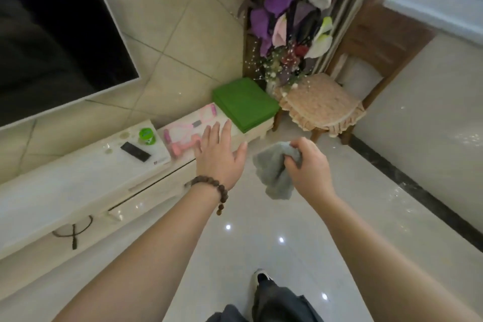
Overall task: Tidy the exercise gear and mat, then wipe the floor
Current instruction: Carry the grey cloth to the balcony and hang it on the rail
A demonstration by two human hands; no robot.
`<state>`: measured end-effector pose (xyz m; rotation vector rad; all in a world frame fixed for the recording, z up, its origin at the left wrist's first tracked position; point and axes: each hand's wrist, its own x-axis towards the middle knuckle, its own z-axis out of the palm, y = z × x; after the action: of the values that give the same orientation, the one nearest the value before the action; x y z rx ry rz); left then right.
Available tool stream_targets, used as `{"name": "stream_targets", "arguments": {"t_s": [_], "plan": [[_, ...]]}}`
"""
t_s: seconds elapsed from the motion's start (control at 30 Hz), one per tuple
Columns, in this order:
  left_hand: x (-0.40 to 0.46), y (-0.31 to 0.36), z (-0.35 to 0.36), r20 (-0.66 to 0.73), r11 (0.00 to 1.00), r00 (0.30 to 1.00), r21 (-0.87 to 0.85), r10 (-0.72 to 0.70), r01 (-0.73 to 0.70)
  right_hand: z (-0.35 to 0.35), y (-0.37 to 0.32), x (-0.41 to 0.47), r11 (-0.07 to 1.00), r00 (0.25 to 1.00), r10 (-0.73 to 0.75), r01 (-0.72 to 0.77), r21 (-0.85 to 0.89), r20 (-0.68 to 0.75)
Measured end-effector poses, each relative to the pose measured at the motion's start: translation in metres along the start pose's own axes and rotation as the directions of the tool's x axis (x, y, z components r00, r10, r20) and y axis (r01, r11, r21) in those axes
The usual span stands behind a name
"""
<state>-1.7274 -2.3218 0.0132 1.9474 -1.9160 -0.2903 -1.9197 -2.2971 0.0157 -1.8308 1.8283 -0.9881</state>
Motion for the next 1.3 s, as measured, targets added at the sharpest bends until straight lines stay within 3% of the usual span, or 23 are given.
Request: {"name": "stream_targets", "arguments": {"t_s": [0.17,0.4,0.67,0.87,1.1,1.3], "plan": [[-0.014,0.088,0.022,0.120,0.972,0.967,-0.090,0.225,-0.215,-0.071,0.035,-0.042,0.992,0.975,0.116,-0.121,-0.018,-0.192],[-0.052,0.225,0.052,0.208,0.873,0.849,-0.162,0.487,-0.461,-0.191,0.087,-0.118,0.938,0.821,0.290,-0.345,-0.022,-0.492],[-0.099,0.376,0.095,0.210,0.729,0.700,-0.257,0.682,-0.634,-0.317,0.162,-0.172,0.896,0.607,0.312,-0.444,0.013,-0.731],[-0.109,0.495,0.156,0.234,0.695,0.655,-0.255,0.719,-0.672,-0.400,0.257,-0.184,0.866,0.506,0.359,-0.494,0.078,-0.784],[-0.106,0.650,0.198,0.219,0.676,0.640,-0.253,0.736,-0.692,-0.514,0.355,-0.161,0.868,0.517,0.341,-0.493,0.052,-0.785],[-0.071,0.745,0.218,0.161,0.669,0.650,-0.228,0.743,-0.708,-0.598,0.411,-0.113,0.881,0.537,0.301,-0.473,0.015,-0.788]]}}
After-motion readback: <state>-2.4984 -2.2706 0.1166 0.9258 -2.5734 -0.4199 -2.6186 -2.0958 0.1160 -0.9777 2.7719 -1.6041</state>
